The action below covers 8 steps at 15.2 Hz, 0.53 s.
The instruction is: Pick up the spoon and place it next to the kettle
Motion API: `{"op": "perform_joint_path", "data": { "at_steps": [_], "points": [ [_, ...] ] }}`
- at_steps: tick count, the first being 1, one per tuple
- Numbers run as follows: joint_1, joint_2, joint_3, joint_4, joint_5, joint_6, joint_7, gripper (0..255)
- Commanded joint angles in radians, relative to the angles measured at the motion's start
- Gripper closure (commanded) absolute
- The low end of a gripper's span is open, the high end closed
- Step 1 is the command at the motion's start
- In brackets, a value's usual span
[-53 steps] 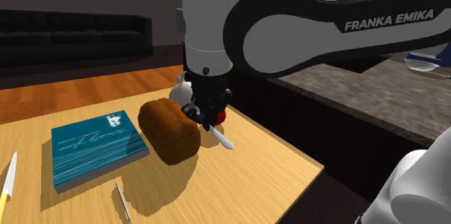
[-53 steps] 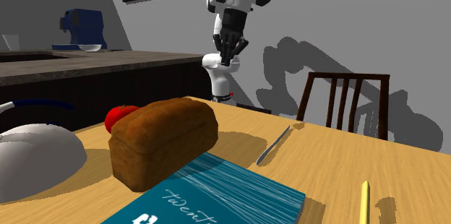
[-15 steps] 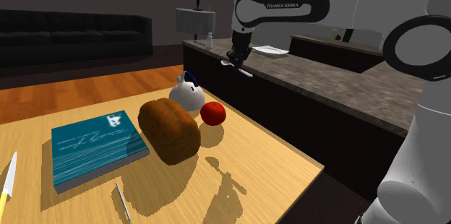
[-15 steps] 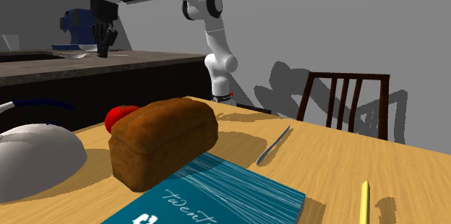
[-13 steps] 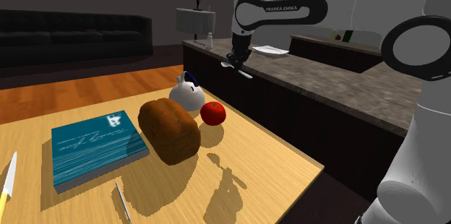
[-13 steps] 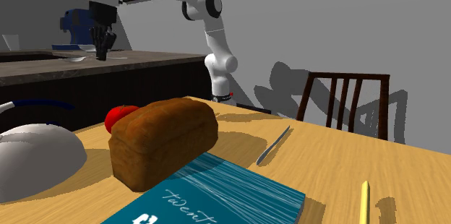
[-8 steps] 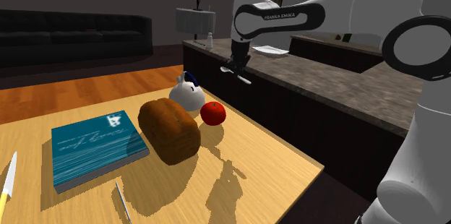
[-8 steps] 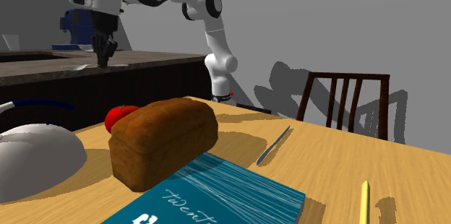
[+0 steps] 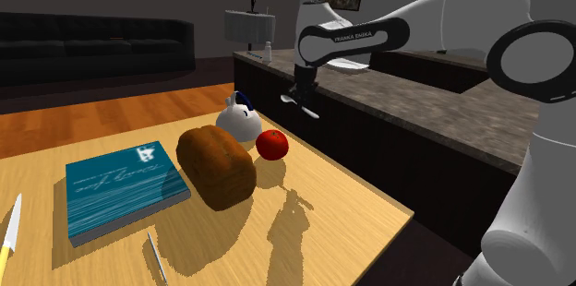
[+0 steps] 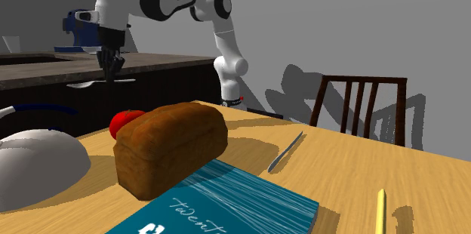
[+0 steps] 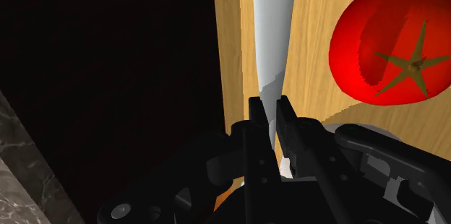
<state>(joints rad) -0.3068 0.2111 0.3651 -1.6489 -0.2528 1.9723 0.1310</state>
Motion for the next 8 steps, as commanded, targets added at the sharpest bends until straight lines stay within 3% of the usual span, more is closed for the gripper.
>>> {"op": "perform_joint_path", "data": {
  "at_steps": [1,8],
  "points": [
    [-0.001,0.001,-0.001,-0.026,-0.003,0.027,0.006,255],
    [-0.001,0.019,-0.005,-0.097,-0.020,0.113,0.027,255]
  ]
}}
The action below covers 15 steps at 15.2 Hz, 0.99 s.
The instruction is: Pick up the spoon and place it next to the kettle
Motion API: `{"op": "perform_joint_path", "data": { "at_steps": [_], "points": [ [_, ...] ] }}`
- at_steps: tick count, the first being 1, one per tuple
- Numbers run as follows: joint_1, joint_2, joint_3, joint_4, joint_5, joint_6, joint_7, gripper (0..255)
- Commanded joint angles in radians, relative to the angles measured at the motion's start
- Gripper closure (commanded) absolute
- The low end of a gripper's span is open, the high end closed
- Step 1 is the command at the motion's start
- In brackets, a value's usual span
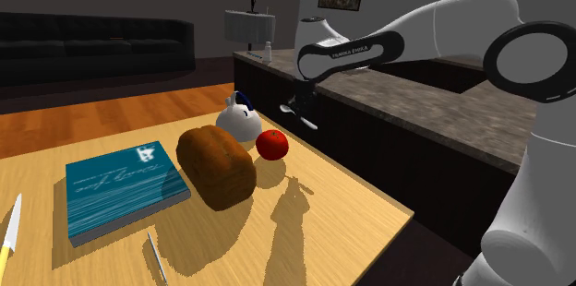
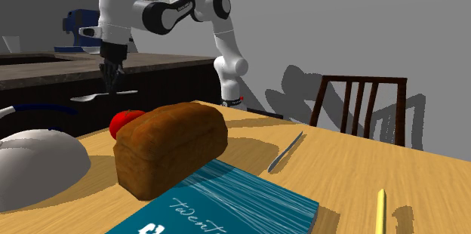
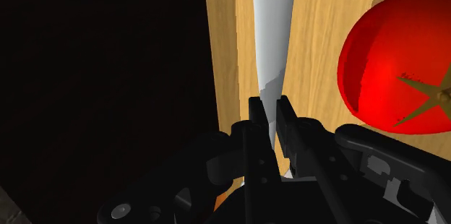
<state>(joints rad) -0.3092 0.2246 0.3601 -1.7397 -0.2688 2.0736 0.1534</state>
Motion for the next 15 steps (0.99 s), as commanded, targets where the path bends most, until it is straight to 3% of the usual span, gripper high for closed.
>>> {"op": "perform_joint_path", "data": {
  "at_steps": [1,15],
  "points": [
    [0.001,0.009,-0.001,-0.015,-0.007,0.023,0.008,255],
    [0.008,0.076,-0.018,-0.116,-0.061,0.182,0.062,255]
  ]
}}
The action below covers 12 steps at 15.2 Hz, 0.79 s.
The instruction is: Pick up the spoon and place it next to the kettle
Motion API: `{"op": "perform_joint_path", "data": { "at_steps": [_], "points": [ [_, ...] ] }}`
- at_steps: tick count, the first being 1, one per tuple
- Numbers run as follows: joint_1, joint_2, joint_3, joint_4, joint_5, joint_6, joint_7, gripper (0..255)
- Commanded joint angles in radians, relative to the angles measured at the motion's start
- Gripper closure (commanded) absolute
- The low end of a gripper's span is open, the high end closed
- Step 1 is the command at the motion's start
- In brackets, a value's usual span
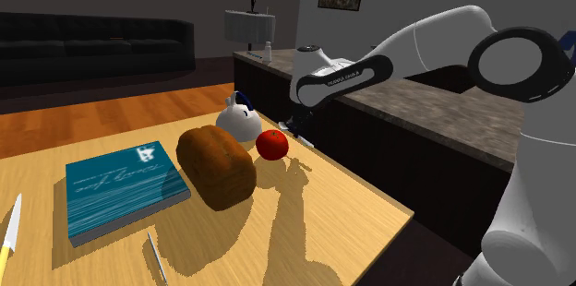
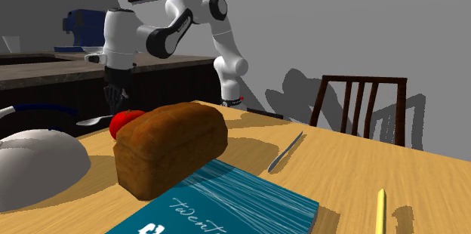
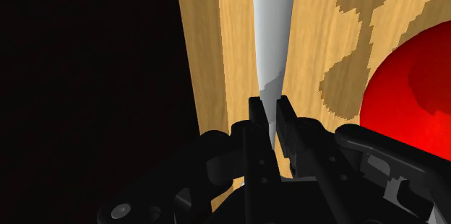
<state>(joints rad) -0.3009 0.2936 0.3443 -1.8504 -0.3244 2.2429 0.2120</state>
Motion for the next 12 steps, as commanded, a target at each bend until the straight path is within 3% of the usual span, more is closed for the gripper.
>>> {"op": "perform_joint_path", "data": {
  "at_steps": [1,6,12],
  "points": [
    [0.001,0.013,-0.004,-0.011,-0.010,0.024,0.008,255],
    [0.007,0.049,-0.015,-0.036,-0.038,0.081,0.033,255],
    [0.007,0.049,-0.015,-0.036,-0.038,0.081,0.033,255]
  ]
}}
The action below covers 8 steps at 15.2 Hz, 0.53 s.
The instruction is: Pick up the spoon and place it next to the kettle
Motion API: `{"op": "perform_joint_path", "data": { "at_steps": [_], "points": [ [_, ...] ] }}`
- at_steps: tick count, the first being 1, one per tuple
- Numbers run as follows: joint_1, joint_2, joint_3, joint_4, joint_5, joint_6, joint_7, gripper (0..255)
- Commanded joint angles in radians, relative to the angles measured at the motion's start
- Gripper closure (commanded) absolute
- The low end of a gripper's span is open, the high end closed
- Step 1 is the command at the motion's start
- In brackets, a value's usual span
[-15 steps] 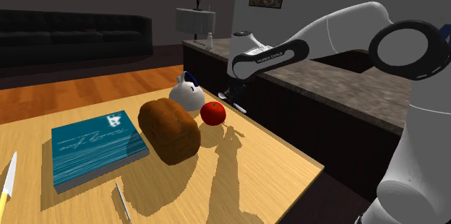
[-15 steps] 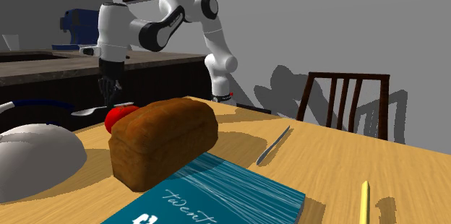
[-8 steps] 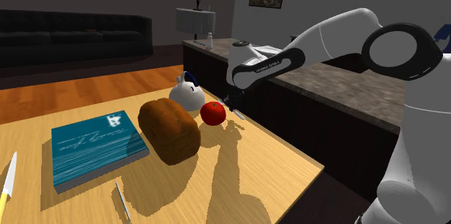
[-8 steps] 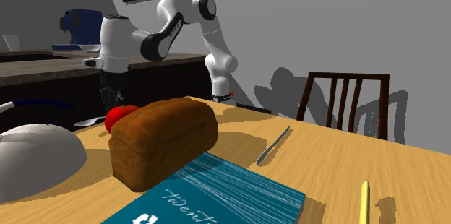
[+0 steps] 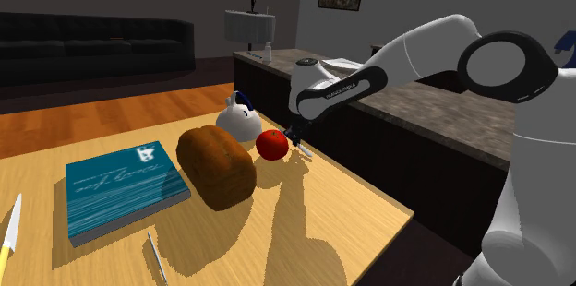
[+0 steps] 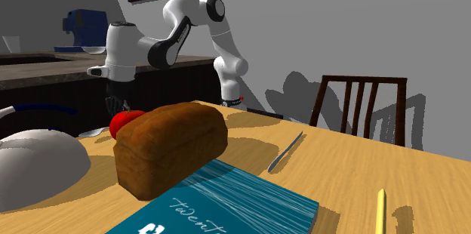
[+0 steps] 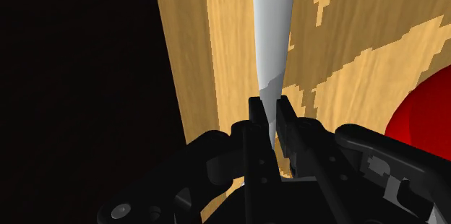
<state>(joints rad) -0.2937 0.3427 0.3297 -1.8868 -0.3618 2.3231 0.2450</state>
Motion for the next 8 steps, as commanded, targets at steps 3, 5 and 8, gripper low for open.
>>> {"op": "perform_joint_path", "data": {
  "at_steps": [3,5,8],
  "points": [
    [0.000,0.000,0.000,0.000,0.000,0.000,0.000,0],
    [0.000,0.000,0.000,0.000,0.000,0.000,0.000,0],
    [0.000,0.000,0.000,0.000,0.000,0.000,0.000,0]
  ]
}}
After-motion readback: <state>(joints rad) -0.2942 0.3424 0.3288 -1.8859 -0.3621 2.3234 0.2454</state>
